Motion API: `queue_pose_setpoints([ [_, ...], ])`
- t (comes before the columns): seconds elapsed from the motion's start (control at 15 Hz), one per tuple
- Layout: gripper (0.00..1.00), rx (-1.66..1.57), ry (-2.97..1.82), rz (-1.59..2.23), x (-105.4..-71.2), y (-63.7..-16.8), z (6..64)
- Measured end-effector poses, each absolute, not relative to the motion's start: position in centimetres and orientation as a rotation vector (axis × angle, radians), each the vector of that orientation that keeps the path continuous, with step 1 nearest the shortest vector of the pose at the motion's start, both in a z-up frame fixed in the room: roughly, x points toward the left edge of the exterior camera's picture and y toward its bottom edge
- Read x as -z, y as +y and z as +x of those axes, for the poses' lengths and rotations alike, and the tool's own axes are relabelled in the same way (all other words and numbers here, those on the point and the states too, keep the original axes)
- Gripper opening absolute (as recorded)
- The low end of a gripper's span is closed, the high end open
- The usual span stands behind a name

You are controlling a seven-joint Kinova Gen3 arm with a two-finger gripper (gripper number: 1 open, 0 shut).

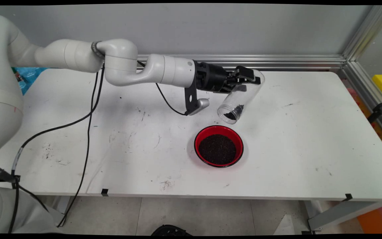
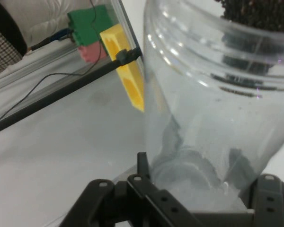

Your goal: Pour the black seasoning powder in the red bowl

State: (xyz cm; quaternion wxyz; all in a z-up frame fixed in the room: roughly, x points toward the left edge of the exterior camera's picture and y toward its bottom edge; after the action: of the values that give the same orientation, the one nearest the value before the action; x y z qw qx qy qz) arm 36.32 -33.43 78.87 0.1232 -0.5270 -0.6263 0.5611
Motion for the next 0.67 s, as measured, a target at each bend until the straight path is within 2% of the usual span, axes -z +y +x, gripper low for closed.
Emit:
queue_pose_setpoints([
  [0.67, 0.00, -1.407, -1.940, -1.431, -82.0, -33.8, 36.9],
])
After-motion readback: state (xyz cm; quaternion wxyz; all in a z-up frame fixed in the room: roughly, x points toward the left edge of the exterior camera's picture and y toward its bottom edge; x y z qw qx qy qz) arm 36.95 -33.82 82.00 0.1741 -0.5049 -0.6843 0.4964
